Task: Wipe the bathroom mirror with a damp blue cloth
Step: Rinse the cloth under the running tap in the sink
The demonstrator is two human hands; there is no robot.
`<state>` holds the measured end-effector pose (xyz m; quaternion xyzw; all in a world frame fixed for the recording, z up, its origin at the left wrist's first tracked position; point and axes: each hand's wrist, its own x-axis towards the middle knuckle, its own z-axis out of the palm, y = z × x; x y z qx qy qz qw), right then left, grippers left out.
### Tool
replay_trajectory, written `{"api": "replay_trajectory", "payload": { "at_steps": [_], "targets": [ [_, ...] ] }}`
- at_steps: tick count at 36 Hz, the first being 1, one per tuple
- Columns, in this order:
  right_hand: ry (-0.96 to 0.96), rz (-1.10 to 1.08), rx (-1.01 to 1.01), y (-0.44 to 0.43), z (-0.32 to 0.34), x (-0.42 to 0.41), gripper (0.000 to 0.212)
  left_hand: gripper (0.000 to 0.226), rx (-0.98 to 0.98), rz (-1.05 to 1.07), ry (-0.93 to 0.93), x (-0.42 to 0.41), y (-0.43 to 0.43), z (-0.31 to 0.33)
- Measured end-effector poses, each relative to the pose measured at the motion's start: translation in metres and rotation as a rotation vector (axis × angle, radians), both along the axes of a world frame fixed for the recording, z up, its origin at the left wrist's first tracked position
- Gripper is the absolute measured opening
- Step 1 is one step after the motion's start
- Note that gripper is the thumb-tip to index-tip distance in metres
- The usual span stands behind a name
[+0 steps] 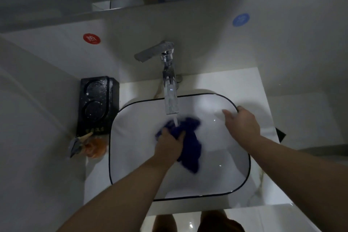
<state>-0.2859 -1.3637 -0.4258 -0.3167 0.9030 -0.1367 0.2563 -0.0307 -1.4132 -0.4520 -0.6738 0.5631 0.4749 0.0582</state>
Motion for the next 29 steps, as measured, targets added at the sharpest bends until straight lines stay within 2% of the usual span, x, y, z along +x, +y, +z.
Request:
{"api": "replay_trajectory", "payload": {
  "at_steps": [2,4,6,8,12,13,14,17,19,22,24,29],
  "targets": [
    [0.000,0.000,0.003,0.000,-0.001,0.000,0.046,0.062,0.115,0.333,0.087,0.007,-0.011,0.009],
    [0.007,0.003,0.005,0.001,-0.002,0.000,0.046,0.059,0.229,0.489,0.052,0.020,-0.021,0.022],
    [0.013,0.007,0.006,0.001,-0.003,-0.001,0.046,0.071,0.239,0.383,-0.026,0.033,-0.025,0.027],
    [0.013,0.006,0.004,0.000,-0.002,-0.001,0.046,0.072,0.210,0.281,-0.072,0.039,-0.022,0.036],
    [0.008,0.007,0.010,-0.001,-0.001,-0.001,0.046,0.050,0.251,0.170,0.009,0.038,-0.008,0.037],
    [0.005,0.006,0.011,-0.001,-0.002,-0.001,0.046,0.045,0.211,0.127,0.035,0.035,-0.003,0.036],
    [0.002,0.004,0.012,0.000,-0.002,-0.002,0.046,0.043,0.126,0.048,0.037,0.031,0.002,0.033],
    [-0.001,0.006,0.011,0.001,-0.003,-0.003,0.046,0.028,-0.297,-0.164,-0.010,0.018,0.021,0.029],
    [-0.003,0.008,0.004,0.002,-0.003,-0.003,0.047,0.042,-0.447,-0.251,-0.076,0.012,0.030,0.021],
    [-0.002,0.003,0.002,0.002,-0.003,-0.002,0.047,0.061,-0.357,-0.222,-0.120,0.006,0.034,0.012],
    [-0.003,-0.002,0.006,0.001,-0.002,-0.001,0.046,0.060,-0.302,-0.152,-0.046,0.004,0.035,0.007],
    [-0.001,-0.006,0.011,-0.001,-0.001,0.000,0.046,0.024,-0.087,0.117,0.204,0.004,0.027,0.015]
  ]
}}
